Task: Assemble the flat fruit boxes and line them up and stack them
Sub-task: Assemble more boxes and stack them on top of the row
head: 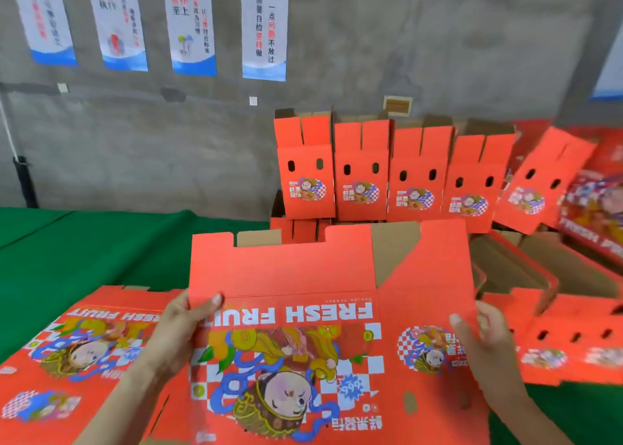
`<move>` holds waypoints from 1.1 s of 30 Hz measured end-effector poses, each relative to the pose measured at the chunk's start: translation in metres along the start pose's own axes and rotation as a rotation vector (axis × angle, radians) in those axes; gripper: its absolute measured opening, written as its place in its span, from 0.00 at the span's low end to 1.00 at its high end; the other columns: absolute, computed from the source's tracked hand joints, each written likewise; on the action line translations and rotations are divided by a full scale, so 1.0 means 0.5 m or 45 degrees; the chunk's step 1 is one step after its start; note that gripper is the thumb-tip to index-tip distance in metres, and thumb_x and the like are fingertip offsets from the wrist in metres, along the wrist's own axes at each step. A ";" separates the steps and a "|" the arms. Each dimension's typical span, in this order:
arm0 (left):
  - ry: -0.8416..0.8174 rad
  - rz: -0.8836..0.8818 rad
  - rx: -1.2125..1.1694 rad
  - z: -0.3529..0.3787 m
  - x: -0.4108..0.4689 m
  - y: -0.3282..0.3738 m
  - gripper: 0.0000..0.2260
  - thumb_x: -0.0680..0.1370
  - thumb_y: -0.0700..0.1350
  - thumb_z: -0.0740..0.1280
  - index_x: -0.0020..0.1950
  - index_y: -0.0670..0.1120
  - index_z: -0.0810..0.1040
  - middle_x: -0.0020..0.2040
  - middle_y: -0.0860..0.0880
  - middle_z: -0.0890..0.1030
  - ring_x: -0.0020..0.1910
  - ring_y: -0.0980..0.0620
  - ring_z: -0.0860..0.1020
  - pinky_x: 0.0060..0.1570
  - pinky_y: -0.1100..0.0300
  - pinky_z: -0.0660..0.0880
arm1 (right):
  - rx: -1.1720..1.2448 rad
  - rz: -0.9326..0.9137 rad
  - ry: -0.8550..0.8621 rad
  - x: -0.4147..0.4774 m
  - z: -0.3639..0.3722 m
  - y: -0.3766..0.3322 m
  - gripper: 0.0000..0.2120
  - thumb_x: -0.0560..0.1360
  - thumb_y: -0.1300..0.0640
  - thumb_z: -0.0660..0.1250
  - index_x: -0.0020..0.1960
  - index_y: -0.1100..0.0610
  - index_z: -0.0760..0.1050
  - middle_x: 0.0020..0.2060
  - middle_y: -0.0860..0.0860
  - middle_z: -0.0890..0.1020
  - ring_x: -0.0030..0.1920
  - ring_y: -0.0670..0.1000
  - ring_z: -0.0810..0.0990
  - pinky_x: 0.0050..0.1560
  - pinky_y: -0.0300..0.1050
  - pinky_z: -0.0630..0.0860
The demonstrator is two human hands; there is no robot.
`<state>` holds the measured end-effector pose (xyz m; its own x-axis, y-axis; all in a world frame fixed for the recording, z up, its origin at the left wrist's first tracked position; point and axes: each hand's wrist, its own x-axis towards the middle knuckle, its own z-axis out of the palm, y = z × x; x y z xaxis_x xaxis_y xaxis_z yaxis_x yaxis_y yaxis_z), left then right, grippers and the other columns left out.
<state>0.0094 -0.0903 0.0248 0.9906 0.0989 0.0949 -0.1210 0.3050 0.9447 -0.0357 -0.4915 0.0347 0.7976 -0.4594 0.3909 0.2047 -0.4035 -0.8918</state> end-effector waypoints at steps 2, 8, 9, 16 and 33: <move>-0.028 0.064 0.030 0.042 -0.029 -0.015 0.09 0.69 0.39 0.68 0.48 0.43 0.78 0.39 0.45 0.84 0.34 0.49 0.81 0.33 0.56 0.80 | -0.273 -0.176 0.139 -0.005 -0.035 -0.009 0.25 0.71 0.69 0.71 0.65 0.65 0.69 0.61 0.63 0.74 0.61 0.56 0.72 0.63 0.40 0.66; -0.131 0.074 0.060 0.159 -0.128 -0.052 0.09 0.69 0.40 0.69 0.48 0.40 0.77 0.35 0.42 0.82 0.29 0.47 0.80 0.28 0.59 0.78 | -0.476 -0.634 -0.047 -0.042 -0.068 -0.059 0.17 0.72 0.60 0.69 0.60 0.60 0.74 0.45 0.47 0.76 0.40 0.41 0.71 0.46 0.37 0.68; -0.134 0.069 0.055 0.171 -0.141 -0.059 0.09 0.69 0.40 0.69 0.48 0.41 0.78 0.37 0.40 0.83 0.32 0.44 0.81 0.30 0.56 0.79 | -0.470 -0.561 -0.083 -0.041 -0.072 -0.059 0.16 0.73 0.60 0.71 0.60 0.59 0.74 0.42 0.46 0.76 0.37 0.42 0.71 0.43 0.40 0.68; -0.065 0.065 0.050 0.210 -0.197 -0.084 0.08 0.69 0.40 0.69 0.47 0.43 0.81 0.43 0.38 0.84 0.38 0.40 0.83 0.34 0.50 0.81 | -0.495 -0.153 -0.425 -0.022 -0.144 -0.064 0.10 0.73 0.54 0.72 0.39 0.50 0.70 0.34 0.50 0.80 0.27 0.46 0.77 0.34 0.40 0.73; -0.079 -0.137 -0.154 0.254 -0.231 -0.065 0.31 0.72 0.66 0.53 0.57 0.43 0.79 0.52 0.41 0.84 0.49 0.46 0.83 0.38 0.58 0.81 | -0.258 0.126 -1.087 -0.026 -0.227 -0.071 0.08 0.76 0.44 0.63 0.53 0.43 0.75 0.38 0.40 0.85 0.33 0.54 0.85 0.30 0.41 0.78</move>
<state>-0.0930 -0.2318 0.0228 0.9998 0.0020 0.0176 -0.0168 0.4225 0.9062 -0.1179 -0.5610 0.0871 0.9745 0.2159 -0.0621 0.0723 -0.5630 -0.8233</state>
